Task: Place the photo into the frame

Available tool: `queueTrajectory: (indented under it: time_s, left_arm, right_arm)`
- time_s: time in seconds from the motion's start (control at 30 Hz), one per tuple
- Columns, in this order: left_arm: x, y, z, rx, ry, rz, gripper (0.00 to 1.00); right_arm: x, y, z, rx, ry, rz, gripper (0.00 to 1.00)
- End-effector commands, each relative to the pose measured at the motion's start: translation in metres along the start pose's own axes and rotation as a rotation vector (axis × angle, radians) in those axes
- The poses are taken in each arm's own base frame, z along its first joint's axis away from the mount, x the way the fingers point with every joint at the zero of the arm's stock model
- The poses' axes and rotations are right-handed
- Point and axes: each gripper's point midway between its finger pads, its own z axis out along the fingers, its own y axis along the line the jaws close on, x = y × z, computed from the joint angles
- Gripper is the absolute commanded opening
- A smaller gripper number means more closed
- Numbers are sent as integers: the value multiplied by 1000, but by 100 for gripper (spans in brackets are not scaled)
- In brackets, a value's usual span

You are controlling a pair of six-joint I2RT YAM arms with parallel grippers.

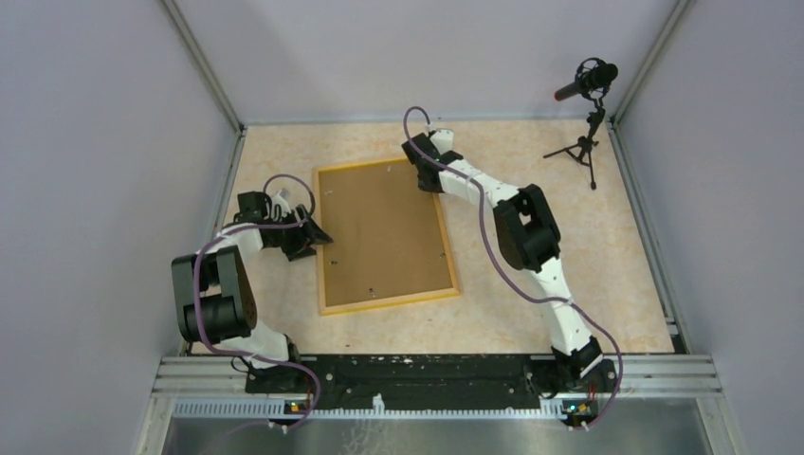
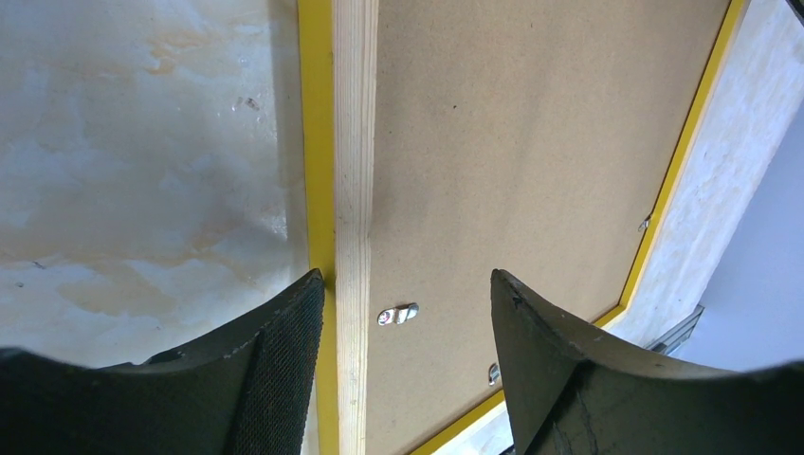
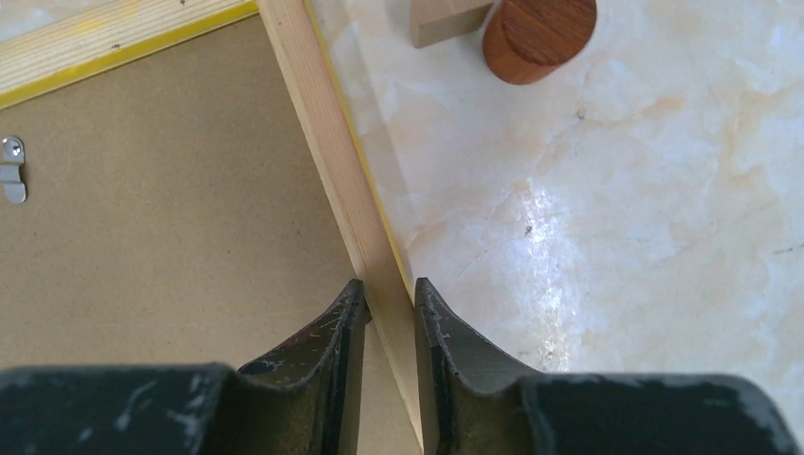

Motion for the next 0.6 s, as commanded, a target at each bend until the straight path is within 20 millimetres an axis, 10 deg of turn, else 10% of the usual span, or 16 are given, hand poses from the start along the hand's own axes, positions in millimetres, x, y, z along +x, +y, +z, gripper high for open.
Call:
queueTrajectory:
  time_s: [0.0,0.13,0.33,0.57]
  left_arm:
    - [-4,-19,-6,67,-24,44,69]
    - [-1,-21,-5,72,-15,49,69]
    - [5,-25,-1,71,4,54,71]
    - [39,-12,-2,14,27,-73,79]
  right_arm:
    - [46,-23,-1,95,164,14,0]
    - [48,-14,-6,15,185,7,0]
    - [38,1,-36,-216,170,-84,67]
    - [49,13,-55,-440,188,-142,96]
